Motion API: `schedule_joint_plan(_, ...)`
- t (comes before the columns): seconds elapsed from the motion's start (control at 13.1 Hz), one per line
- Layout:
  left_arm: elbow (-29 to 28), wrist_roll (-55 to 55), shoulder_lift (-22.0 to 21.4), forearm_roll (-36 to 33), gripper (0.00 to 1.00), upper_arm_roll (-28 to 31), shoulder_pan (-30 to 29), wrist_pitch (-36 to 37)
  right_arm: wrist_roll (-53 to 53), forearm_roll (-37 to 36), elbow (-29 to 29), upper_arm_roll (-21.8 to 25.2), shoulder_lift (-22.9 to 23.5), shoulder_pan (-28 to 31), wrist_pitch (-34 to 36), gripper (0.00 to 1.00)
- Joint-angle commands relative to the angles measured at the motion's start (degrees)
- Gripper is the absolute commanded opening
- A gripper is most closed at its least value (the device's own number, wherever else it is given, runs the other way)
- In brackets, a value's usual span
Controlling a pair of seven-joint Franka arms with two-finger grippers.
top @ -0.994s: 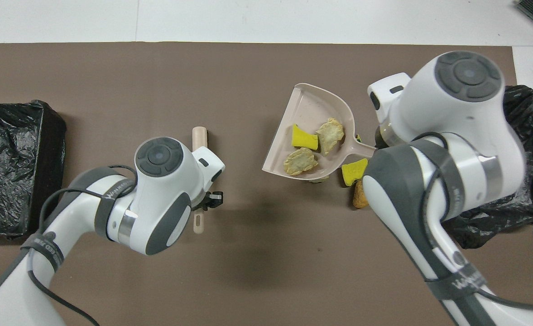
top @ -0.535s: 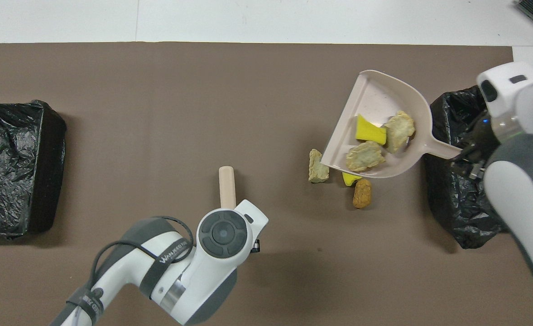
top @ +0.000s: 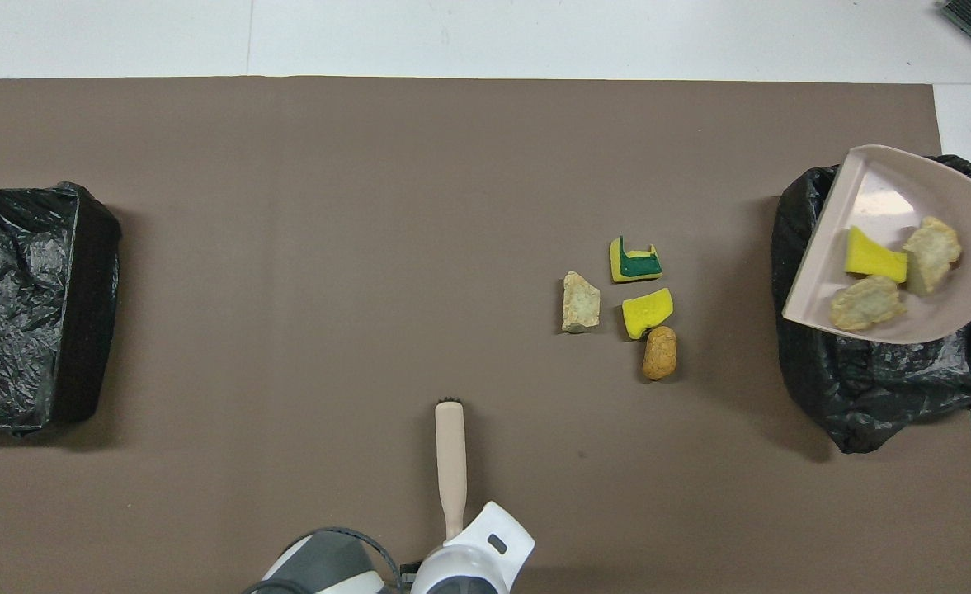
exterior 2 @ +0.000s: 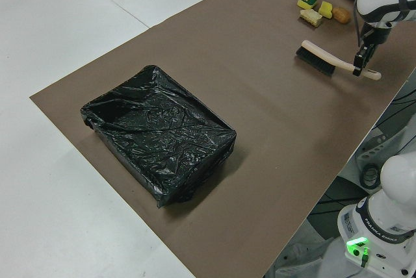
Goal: Sweep and dump trash in bin
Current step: 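Tip the dustpan with the right gripper to dump trash into the bin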
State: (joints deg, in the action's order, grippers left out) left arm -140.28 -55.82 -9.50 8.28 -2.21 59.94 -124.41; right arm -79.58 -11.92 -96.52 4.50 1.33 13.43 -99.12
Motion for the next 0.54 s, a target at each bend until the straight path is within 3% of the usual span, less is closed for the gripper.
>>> schedule_joint_plan(0.0, -3.07, -1.49, -2.54, 2.35, 0.0, 1.15, 2.2, -2.06, -8.01, -6.68, -2.44, -0.9, -0.36, 2.92, -5.63, 0.0)
schedule_joint_plan(0.46, -3.34, -1.66, -1.84, 4.38, 0.0, 1.15, 2.11, -3.55, -20.24, -23.22, -8.06, -0.98, 0.34, 3.09, -17.75, 0.0)
